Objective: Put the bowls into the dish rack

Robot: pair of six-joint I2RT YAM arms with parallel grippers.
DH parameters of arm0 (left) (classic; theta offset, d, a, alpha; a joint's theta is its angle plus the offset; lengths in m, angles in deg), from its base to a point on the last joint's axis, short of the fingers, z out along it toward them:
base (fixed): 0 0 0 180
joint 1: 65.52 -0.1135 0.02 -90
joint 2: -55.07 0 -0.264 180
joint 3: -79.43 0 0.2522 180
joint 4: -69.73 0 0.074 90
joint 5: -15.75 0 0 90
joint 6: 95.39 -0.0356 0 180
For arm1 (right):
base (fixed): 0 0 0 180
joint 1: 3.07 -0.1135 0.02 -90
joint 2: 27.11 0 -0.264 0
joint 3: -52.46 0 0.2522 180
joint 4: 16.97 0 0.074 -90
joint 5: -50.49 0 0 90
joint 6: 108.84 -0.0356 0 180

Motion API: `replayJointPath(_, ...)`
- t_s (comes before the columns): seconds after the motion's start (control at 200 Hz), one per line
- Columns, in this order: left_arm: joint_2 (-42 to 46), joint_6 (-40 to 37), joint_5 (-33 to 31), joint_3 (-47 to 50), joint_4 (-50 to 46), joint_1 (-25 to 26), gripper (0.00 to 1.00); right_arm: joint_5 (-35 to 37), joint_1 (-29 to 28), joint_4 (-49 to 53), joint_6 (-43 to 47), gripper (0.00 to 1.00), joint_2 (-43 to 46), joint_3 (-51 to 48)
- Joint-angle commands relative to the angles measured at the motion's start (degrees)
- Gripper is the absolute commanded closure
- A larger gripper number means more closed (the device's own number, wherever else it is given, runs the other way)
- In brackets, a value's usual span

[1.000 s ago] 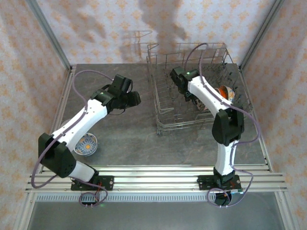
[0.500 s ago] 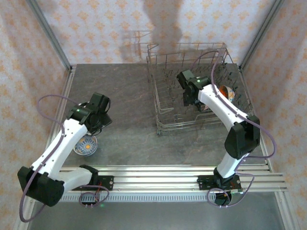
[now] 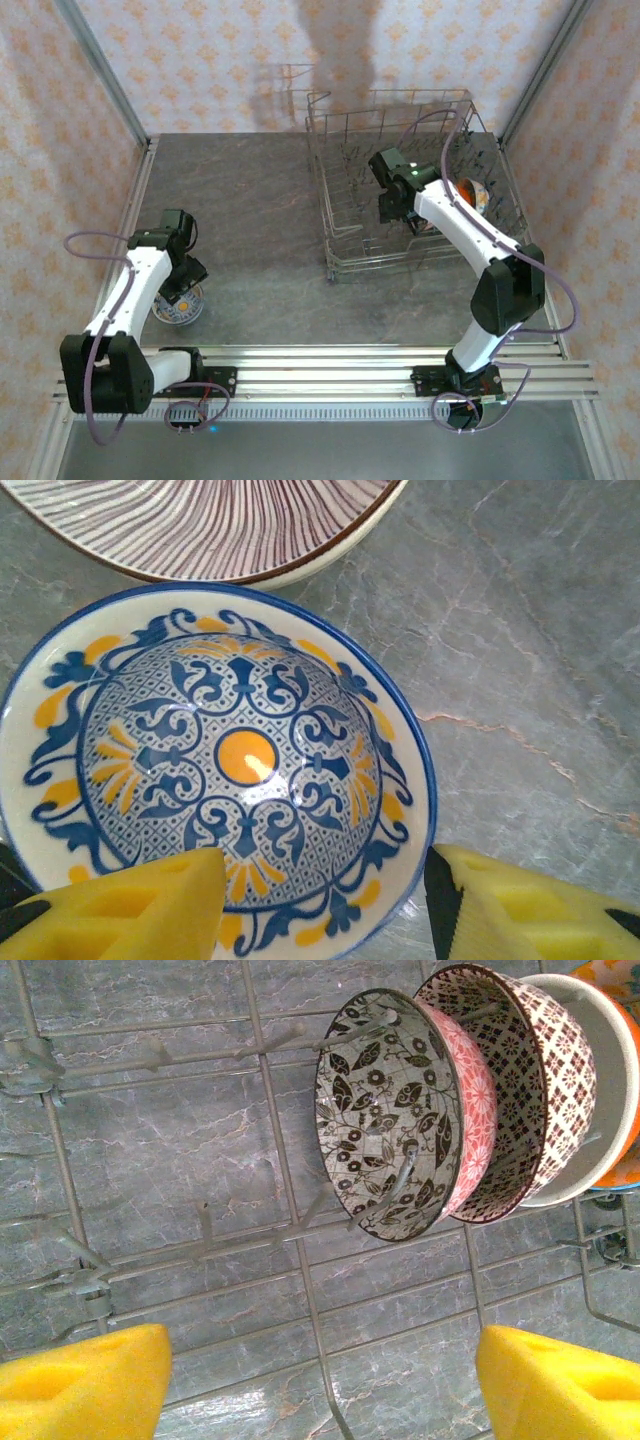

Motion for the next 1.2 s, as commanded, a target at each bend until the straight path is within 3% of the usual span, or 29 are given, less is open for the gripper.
replayJointPath(0.0, -2.5, -4.2, 3.7, 0.6, 3.6, -0.7, 0.44, 0.2, -0.6, -0.6, -0.2, 0.21, -0.9, 0.8)
replayJointPath(0.28, -3.9, -5.7, 5.4, 0.3, 5.7, -0.8, 0.45, 0.1, -1.0, -0.5, -0.1, 0.21, -3.5, 1.4)
replayJointPath(0.465, -6.3, -6.8, 4.8, 1.7, 6.4, -0.8, 0.51, 0.2, -1.1, 0.0, 0.6, 0.21, -5.2, 3.0)
replayJointPath(0.896, -5.9, -6.8, 3.7, 1.8, 5.6, -0.8, 0.77, 0.5, -1.2, 0.1, 0.7, 0.21, -5.5, 3.7)
replayJointPath(1.196, -4.0, -7.0, 4.0, 1.7, 4.9, -0.8, 0.77, 0.4, -1.3, 0.2, 0.7, 0.21, -5.9, 3.9)
